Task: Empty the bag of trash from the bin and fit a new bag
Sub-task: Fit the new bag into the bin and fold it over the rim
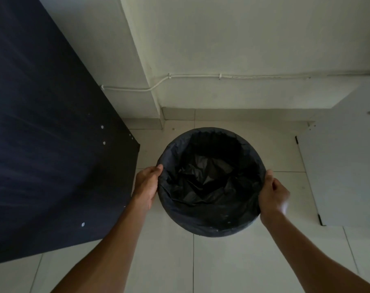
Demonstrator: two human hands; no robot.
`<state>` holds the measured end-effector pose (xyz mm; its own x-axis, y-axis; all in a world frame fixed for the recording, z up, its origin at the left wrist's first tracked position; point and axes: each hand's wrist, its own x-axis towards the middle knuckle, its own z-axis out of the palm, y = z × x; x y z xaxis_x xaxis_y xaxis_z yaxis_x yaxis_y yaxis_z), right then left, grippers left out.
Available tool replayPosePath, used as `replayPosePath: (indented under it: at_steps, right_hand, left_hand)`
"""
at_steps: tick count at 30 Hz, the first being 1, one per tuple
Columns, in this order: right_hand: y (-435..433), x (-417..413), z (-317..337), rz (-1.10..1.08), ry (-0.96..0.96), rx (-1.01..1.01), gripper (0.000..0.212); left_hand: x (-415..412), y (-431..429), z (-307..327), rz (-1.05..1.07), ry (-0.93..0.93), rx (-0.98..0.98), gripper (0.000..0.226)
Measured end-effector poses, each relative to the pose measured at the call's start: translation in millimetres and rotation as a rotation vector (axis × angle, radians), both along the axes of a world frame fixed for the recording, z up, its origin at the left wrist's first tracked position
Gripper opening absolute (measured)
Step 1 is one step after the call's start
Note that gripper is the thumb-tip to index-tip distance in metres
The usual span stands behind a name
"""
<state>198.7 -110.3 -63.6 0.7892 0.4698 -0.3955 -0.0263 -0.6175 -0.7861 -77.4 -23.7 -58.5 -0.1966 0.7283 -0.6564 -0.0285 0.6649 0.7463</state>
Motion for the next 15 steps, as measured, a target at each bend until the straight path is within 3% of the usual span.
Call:
replayPosePath:
  at_steps: [5,8,10,12,15]
  right_hand:
    - [-6,-5,-3,-0.133,0.037,-0.004,0.055]
    - [0,-6,-2,-0.088,-0.107,-0.019,0.045]
    - [1,-12,-1,0.035,-0.288,-0.047,0.041]
    - [-3,-22,0,0.255,-0.497,-0.018,0.05]
    - [-10,-30,-11,0.507,-0.643,-0.092,0.061]
  left_hand:
    - [23,-14,-4,0.019,0.36,0.212,0.019]
    - [34,-27,-7,-0.013,0.487,0.318,0.023]
    - [35,-32,-13,0.01,0.53,0.335,0.029]
    - [36,-36,-16,0.004,0.565,0.346,0.034]
    - [38,-43,-15,-0.065,0.706,0.429,0.041]
